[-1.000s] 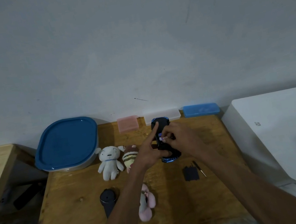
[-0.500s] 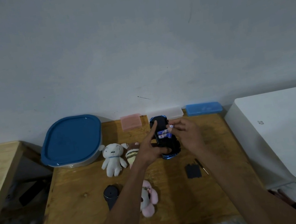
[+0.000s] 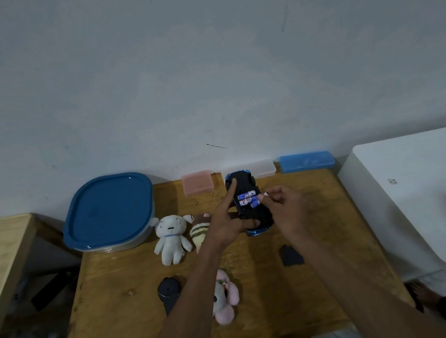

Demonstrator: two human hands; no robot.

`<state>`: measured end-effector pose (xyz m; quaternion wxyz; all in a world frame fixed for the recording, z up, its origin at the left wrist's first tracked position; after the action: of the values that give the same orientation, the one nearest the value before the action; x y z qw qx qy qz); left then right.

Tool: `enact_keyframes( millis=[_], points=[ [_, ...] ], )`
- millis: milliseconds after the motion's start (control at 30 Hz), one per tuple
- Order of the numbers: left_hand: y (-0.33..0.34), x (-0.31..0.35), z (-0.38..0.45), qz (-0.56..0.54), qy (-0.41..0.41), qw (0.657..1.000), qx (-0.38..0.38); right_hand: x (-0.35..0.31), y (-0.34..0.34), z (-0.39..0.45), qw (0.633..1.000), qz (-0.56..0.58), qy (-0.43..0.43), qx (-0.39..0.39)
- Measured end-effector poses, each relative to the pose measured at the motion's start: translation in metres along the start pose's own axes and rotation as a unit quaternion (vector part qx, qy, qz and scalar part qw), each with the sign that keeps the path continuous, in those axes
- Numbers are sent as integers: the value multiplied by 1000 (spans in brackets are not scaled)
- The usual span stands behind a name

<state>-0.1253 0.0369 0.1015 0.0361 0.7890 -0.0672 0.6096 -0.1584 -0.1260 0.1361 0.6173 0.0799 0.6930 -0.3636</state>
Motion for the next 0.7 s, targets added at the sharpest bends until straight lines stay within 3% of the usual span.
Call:
enact_keyframes(
  millis=[167, 500, 700],
  points=[
    [1, -2, 2, 7, 5, 1000, 1, 5, 3, 0, 997, -47, -36, -44],
    [5, 2, 0, 9, 52, 999, 2, 1, 6, 0, 998, -48, -21, -42],
    [11, -7, -1, -5, 33, 999, 13, 3, 13, 12, 995, -77, -2, -68]
  ],
)
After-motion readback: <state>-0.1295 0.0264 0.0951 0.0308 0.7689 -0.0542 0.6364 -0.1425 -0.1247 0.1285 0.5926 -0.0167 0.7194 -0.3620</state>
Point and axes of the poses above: each hand's wrist, its own z-axis towards the middle knuckle, its own y-axis out of the palm, x = y × z, the point moved 3 cm from there along z, towards the middle knuckle, and after that the axes turned 14 degrees about x, right-handed, at the moved point
